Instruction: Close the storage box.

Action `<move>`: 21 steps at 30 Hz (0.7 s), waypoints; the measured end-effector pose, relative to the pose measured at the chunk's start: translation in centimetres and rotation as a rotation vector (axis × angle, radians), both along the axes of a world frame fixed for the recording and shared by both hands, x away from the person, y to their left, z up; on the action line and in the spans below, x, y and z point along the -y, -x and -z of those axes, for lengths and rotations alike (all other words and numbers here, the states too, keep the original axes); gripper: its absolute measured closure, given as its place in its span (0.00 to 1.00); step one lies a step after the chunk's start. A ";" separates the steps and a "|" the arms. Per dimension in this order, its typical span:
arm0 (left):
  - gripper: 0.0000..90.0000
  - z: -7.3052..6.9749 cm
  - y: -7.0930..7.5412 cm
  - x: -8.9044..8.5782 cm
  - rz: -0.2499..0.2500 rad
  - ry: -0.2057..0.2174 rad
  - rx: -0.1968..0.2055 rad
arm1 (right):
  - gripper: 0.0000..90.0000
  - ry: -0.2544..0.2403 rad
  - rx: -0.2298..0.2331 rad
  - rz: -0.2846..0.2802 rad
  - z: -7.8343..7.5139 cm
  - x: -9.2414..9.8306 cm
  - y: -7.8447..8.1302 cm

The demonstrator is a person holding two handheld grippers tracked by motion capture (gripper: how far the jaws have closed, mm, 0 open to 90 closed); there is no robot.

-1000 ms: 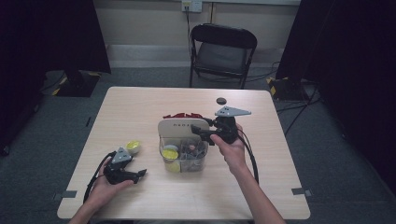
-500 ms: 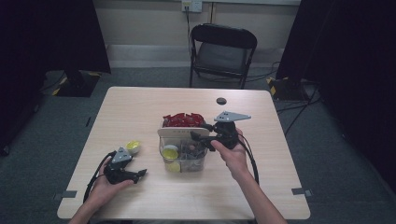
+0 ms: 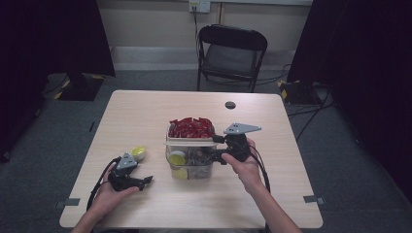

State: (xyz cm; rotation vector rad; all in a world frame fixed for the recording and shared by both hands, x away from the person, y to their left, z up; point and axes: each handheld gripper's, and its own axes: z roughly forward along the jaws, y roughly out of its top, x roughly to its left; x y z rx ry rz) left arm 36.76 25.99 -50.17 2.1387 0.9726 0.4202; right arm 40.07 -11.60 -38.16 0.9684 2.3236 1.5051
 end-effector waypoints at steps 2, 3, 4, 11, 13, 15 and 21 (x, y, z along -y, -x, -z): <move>0.17 0.0 0.0 0.0 0.000 -0.001 -0.001 | 0.32 -0.004 -0.001 0.008 0.0 0.1 0.4; 0.17 0.0 0.0 0.0 0.000 0.000 0.000 | 0.28 -0.005 -0.007 0.009 0.1 0.1 0.5; 0.17 0.0 0.0 0.0 0.000 0.001 0.001 | 0.27 -0.003 0.000 0.014 0.1 0.2 0.7; 0.18 0.0 0.1 0.0 -0.001 -0.004 0.002 | 0.16 0.014 -0.033 0.069 0.7 0.8 1.5; 0.18 0.0 0.1 0.0 -0.002 -0.005 0.000 | 0.16 0.019 -0.037 0.059 1.1 0.8 1.7; 0.18 0.0 0.1 0.0 -0.003 -0.005 0.000 | 0.16 0.019 -0.042 0.051 1.6 0.8 1.8; 0.17 -0.1 0.1 -0.1 -0.004 -0.010 0.002 | 0.16 0.027 -0.058 0.046 2.9 1.0 2.0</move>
